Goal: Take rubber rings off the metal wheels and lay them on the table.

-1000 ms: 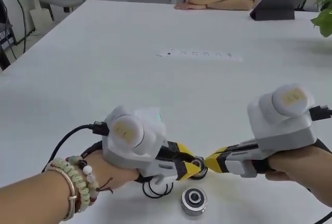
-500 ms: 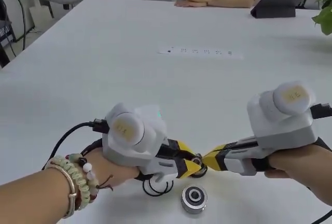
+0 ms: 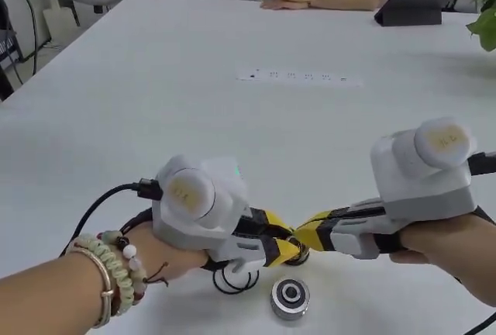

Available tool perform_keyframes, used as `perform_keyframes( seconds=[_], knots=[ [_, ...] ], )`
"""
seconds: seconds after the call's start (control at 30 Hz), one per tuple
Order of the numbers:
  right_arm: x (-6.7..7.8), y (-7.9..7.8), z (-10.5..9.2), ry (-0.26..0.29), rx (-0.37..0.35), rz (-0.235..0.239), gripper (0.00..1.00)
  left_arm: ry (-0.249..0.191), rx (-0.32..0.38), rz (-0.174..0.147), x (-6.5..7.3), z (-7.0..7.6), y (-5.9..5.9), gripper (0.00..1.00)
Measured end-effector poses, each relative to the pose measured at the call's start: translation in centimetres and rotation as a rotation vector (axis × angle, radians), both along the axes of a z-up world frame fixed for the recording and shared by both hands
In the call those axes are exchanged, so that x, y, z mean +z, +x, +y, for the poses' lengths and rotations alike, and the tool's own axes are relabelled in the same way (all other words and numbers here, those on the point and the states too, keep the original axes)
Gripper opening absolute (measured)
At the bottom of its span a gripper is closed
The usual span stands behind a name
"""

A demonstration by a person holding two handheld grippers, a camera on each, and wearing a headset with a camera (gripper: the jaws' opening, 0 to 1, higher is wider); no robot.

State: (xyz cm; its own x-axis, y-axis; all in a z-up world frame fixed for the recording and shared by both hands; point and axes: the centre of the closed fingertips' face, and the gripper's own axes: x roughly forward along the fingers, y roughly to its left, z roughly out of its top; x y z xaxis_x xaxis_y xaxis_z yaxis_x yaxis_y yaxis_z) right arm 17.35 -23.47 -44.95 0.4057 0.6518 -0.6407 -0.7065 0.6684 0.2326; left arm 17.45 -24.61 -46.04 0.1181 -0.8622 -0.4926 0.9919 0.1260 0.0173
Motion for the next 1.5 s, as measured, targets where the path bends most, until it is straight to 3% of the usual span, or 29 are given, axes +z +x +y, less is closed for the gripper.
perform_keyframes(
  seconds=[0.17, 0.43, 0.63, 0.9, 0.97, 1.07, 1.13, 1.3, 1.5],
  knots=[
    [0.0, 0.0, -0.5, 0.017, -0.015, 0.01, 0.0, -0.001, 0.006, -0.001, 0.0, 0.0, 0.0, 0.07],
    [-1.3, 0.2, -1.8, -0.017, -0.086, 0.052, 0.0, -0.002, 0.024, 0.007, 0.0, 0.0, 0.0, 0.08],
    [-1.5, 0.2, -2.1, -0.032, -0.095, 0.05, 0.0, -0.007, 0.039, 0.054, 0.1, -0.1, 0.0, 0.1],
    [-1.2, 0.3, -2.1, -0.031, -0.089, 0.035, 0.0, 0.041, 0.03, 0.048, 0.2, 0.1, 0.0, 0.09],
    [-1.0, 0.4, -2.1, -0.028, -0.087, 0.028, 0.0, 0.028, 0.034, 0.04, 0.8, 0.3, 0.3, 0.09],
    [-0.8, 0.5, -2.1, -0.018, -0.09, 0.022, 0.0, -0.02, 0.057, 0.063, 2.2, 0.3, 0.8, 0.1],
    [-0.6, 0.6, -2.1, -0.013, -0.091, 0.019, 0.0, -0.039, 0.065, 0.049, 3.0, 0.4, 1.1, 0.11],
    [-0.2, 0.7, -1.8, 0.0, -0.089, 0.007, 0.0, -0.037, 0.061, 0.01, 4.0, 0.8, 1.4, 0.14],
    [0.6, 1.0, -1.8, 0.021, -0.097, -0.013, 0.0, -0.035, 0.038, 0.007, 4.7, 0.7, 0.9, 0.24]
  ],
)
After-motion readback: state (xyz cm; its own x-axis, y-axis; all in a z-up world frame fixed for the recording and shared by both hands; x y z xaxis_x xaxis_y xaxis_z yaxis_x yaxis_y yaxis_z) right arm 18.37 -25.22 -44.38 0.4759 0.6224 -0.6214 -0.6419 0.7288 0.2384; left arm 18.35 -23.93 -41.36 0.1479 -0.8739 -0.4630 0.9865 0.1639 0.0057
